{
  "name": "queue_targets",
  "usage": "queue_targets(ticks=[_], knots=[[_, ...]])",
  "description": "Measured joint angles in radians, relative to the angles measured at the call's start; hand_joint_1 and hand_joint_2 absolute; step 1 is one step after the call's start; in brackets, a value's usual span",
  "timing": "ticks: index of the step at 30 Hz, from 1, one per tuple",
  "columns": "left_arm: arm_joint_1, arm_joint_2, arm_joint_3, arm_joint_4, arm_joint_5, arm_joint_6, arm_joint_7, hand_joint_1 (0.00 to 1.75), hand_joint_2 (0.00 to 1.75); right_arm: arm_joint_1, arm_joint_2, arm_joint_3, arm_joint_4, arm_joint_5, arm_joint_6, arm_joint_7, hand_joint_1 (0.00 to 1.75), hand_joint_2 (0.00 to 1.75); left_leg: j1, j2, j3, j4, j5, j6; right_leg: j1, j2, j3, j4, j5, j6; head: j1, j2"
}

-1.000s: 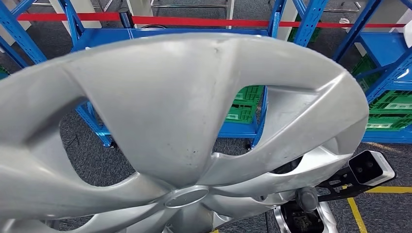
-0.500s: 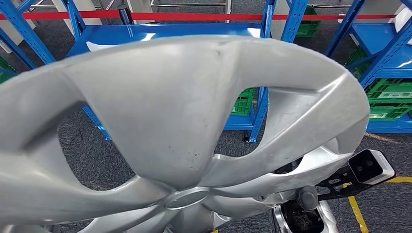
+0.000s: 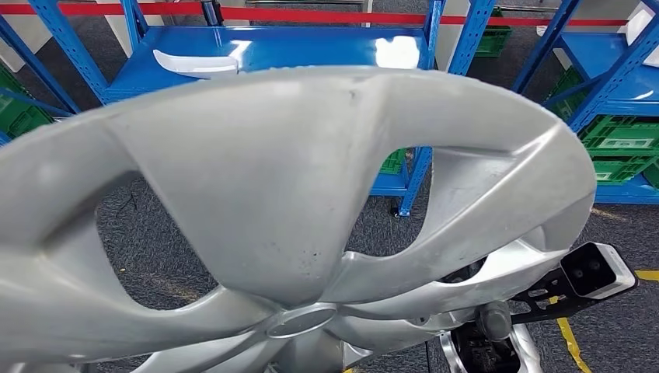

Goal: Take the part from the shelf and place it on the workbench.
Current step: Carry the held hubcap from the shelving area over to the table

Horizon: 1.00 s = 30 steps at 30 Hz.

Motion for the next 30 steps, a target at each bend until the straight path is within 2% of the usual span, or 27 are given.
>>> queue_targets(ticks=[1, 2, 4, 5, 6, 7, 9, 10, 11, 12, 13, 14, 15, 16, 17, 19, 20, 21, 22, 24, 25, 26, 27, 28, 29, 30], knots=[[0.000, 0.000, 0.000, 0.000, 0.000, 0.000, 0.000, 0.00, 1.75, 0.000, 0.000, 0.000, 0.000, 0.000, 0.000, 0.000, 1.71, 1.75, -0.001, 0.000, -0.007, 0.008, 0.003, -0.005, 0.002, 0.000, 0.032, -0.052, -0.002, -0.007, 0.000, 0.000], [0.001, -0.001, 0.000, 0.000, 0.000, 0.000, 0.000, 0.00, 1.75, 0.000, 0.000, 0.000, 0.000, 0.000, 0.001, 0.000, 1.71, 1.75, -0.002, 0.000, -0.013, 0.013, 0.008, -0.011, 0.004, 0.001, 0.046, -0.079, -0.008, -0.016, 0.000, 0.000], [0.002, -0.001, 0.000, 0.000, 0.000, 0.000, 0.000, 0.00, 1.75, 0.000, -0.001, 0.000, 0.000, 0.000, 0.001, 0.000, 1.71, 1.75, -0.001, -0.001, -0.019, 0.017, 0.018, -0.024, 0.004, 0.001, 0.038, -0.087, -0.002, -0.032, 0.002, 0.000], [0.003, -0.001, 0.000, 0.000, 0.000, 0.000, 0.000, 0.00, 1.75, 0.000, 0.000, 0.001, 0.000, 0.000, 0.002, 0.000, 1.71, 1.75, 0.001, -0.003, -0.026, 0.023, 0.010, -0.030, 0.002, 0.001, 0.032, -0.088, 0.005, -0.040, 0.002, 0.000], [0.004, 0.000, 0.000, 0.000, 0.000, 0.000, 0.000, 0.00, 1.75, -0.001, 0.000, 0.001, 0.000, -0.001, 0.002, 0.000, 1.71, 1.75, 0.003, -0.005, -0.035, 0.043, -0.015, -0.037, -0.001, 0.000, 0.025, -0.090, 0.015, -0.049, 0.002, 0.000], [0.005, 0.000, 0.000, 0.000, 0.000, 0.000, 0.000, 0.00, 1.75, -0.001, 0.001, 0.001, 0.000, -0.001, 0.003, 0.000, 1.71, 1.75, 0.006, -0.007, -0.050, 0.083, -0.055, -0.042, -0.004, 0.000, 0.016, -0.091, 0.025, -0.056, 0.001, 0.000], [0.007, 0.000, 0.000, 0.000, 0.000, 0.001, 0.000, 0.00, 1.75, 0.000, 0.001, 0.001, 0.000, 0.000, 0.004, 0.000, 1.71, 1.75, 0.010, -0.008, -0.087, 0.211, -0.147, -0.052, -0.002, -0.001, -0.004, -0.089, 0.043, -0.060, -0.001, 0.000], [0.007, 0.000, 0.000, 0.000, 0.000, 0.001, 0.000, 0.00, 1.75, 0.001, 0.001, 0.001, 0.000, 0.000, 0.004, 0.000, 1.71, 1.75, 0.012, -0.008, -0.099, 0.269, -0.172, -0.056, -0.002, -0.001, -0.015, -0.088, 0.051, -0.060, -0.002, 0.000], [0.008, 0.000, 0.000, 0.000, 0.000, 0.000, 0.000, 0.00, 1.75, 0.003, 0.001, 0.001, 0.000, 0.001, 0.004, 0.000, 1.71, 1.75, 0.014, -0.008, -0.097, 0.300, -0.176, -0.057, -0.002, -0.001, -0.026, -0.087, 0.059, -0.058, -0.002, 0.000], [0.008, 0.000, 0.000, 0.000, 0.000, 0.000, 0.000, 0.00, 1.75, 0.005, 0.001, 0.001, 0.000, 0.001, 0.004, 0.000, 1.71, 1.75, 0.015, -0.008, -0.076, 0.290, -0.161, -0.058, -0.001, 0.000, -0.036, -0.085, 0.066, -0.056, -0.002, 0.000], [0.008, 0.001, 0.000, 0.000, 0.000, 0.000, 0.000, 0.00, 1.75, 0.006, 0.001, 0.001, 0.000, 0.002, 0.004, 0.000, 1.71, 1.75, 0.016, -0.008, -0.035, 0.242, -0.134, -0.056, -0.001, 0.000, -0.044, -0.084, 0.072, -0.053, -0.002, 0.000], [0.008, 0.001, 0.000, 0.000, 0.000, 0.000, 0.000, 0.00, 1.75, 0.008, 0.001, 0.001, 0.000, 0.002, 0.004, -0.001, 1.71, 1.75, 0.015, -0.009, 0.018, 0.168, -0.112, -0.053, -0.001, 0.000, -0.050, -0.083, 0.078, -0.050, -0.002, 0.000], [0.007, 0.002, 0.000, -0.001, 0.000, 0.000, 0.000, 0.00, 1.75, 0.008, 0.001, 0.001, 0.000, 0.003, 0.004, -0.001, 1.71, 1.75, 0.014, -0.011, 0.071, 0.090, -0.101, -0.049, 0.000, 0.001, -0.055, -0.082, 0.084, -0.045, -0.002, 0.000], [0.006, 0.003, 0.000, -0.002, 0.000, 0.000, 0.000, 0.00, 1.75, 0.009, 0.001, 0.001, 0.000, 0.004, 0.004, -0.002, 1.71, 1.75, 0.011, -0.013, 0.108, 0.033, -0.098, -0.043, 0.001, 0.000, -0.058, -0.082, 0.090, -0.039, -0.001, 0.000], [0.006, 0.004, 0.000, -0.002, 0.000, 0.000, 0.000, 0.00, 1.75, 0.009, 0.001, 0.001, 0.000, 0.005, 0.004, -0.003, 1.71, 1.75, 0.007, -0.015, 0.127, 0.000, -0.102, -0.038, 0.002, 0.000, -0.060, -0.083, 0.096, -0.032, -0.001, 0.000], [0.006, 0.006, 0.000, -0.003, 0.000, 0.002, 0.000, 0.00, 1.75, 0.010, 0.001, 0.001, 0.000, 0.008, 0.004, -0.007, 1.71, 1.75, 0.002, -0.014, 0.123, -0.013, -0.096, -0.024, 0.002, 0.000, -0.064, -0.086, 0.110, -0.019, -0.001, 0.000], [0.006, 0.006, 0.000, -0.003, 0.000, 0.002, 0.000, 0.00, 1.75, 0.011, 0.001, 0.000, -0.001, 0.008, 0.004, -0.008, 1.71, 1.75, 0.002, -0.011, 0.118, -0.017, -0.088, -0.016, 0.001, 0.000, -0.069, -0.082, 0.108, -0.015, -0.001, 0.000], [0.005, 0.006, 0.000, -0.004, 0.000, 0.003, 0.000, 0.00, 1.75, 0.011, 0.000, 0.000, -0.001, 0.009, 0.004, -0.010, 1.71, 1.75, 0.004, -0.009, 0.111, -0.020, -0.077, -0.006, 0.001, 0.000, -0.079, -0.065, 0.092, -0.015, 0.001, 0.000], [0.004, 0.006, 0.000, -0.005, 0.000, 0.003, 0.000, 0.00, 1.75, 0.011, 0.000, -0.001, -0.001, 0.010, 0.004, -0.011, 1.71, 1.75, 0.005, -0.006, 0.100, -0.023, -0.065, 0.002, 0.001, 0.000, -0.096, -0.028, 0.061, -0.018, 0.002, 0.000], [0.002, 0.006, 0.000, -0.006, 0.000, 0.003, 0.000, 0.00, 1.75, 0.013, -0.001, -0.002, -0.001, 0.011, 0.004, -0.012, 1.71, 1.75, 0.002, -0.004, 0.074, -0.022, -0.044, 0.011, 0.000, 0.001, -0.144, 0.104, -0.024, -0.027, 0.003, 0.000], [0.002, 0.006, 0.000, -0.006, 0.000, 0.003, 0.000, 0.00, 1.75, 0.014, -0.001, -0.004, -0.001, 0.012, 0.004, -0.012, 1.71, 1.75, 0.000, -0.003, 0.059, -0.021, -0.034, 0.012, 0.000, 0.001, -0.162, 0.170, -0.054, -0.025, 0.003, 0.000], [0.002, 0.006, 0.000, -0.006, 0.000, 0.003, 0.000, 0.00, 1.75, 0.016, -0.002, -0.005, -0.001, 0.012, 0.004, -0.013, 1.71, 1.75, -0.002, -0.003, 0.045, -0.018, -0.025, 0.013, 0.000, 0.001, -0.167, 0.211, -0.066, -0.020, 0.003, 0.000], [0.002, 0.006, 0.000, -0.006, 0.000, 0.003, 0.000, 0.00, 1.75, 0.018, -0.002, -0.006, -0.001, 0.013, 0.004, -0.014, 1.71, 1.75, -0.004, -0.003, 0.031, -0.015, -0.016, 0.013, 0.000, 0.000, -0.152, 0.211, -0.058, -0.013, 0.003, 0.000], [0.002, 0.006, 0.000, -0.006, -0.001, 0.003, 0.000, 0.00, 1.75, 0.018, -0.002, -0.007, -0.001, 0.014, 0.004, -0.014, 1.71, 1.75, -0.005, -0.003, 0.018, -0.011, -0.010, 0.012, 0.001, 0.000, -0.115, 0.169, -0.039, -0.006, 0.003, 0.000], [0.001, 0.005, 0.000, -0.006, -0.001, 0.003, 0.000, 0.00, 1.75, 0.017, -0.002, -0.008, -0.001, 0.015, 0.004, -0.015, 1.71, 1.75, -0.006, -0.003, 0.006, -0.004, -0.004, 0.010, 0.001, 0.000, -0.062, 0.095, -0.019, -0.003, 0.003, 0.000], [0.001, 0.005, 0.000, -0.006, -0.001, 0.003, 0.000, 0.00, 1.75, 0.016, -0.002, -0.008, -0.001, 0.016, 0.004, -0.015, 1.71, 1.75, -0.008, -0.004, -0.005, 0.003, 0.002, 0.007, 0.004, 0.000, -0.009, 0.014, -0.010, -0.006, 0.003, 0.000]])
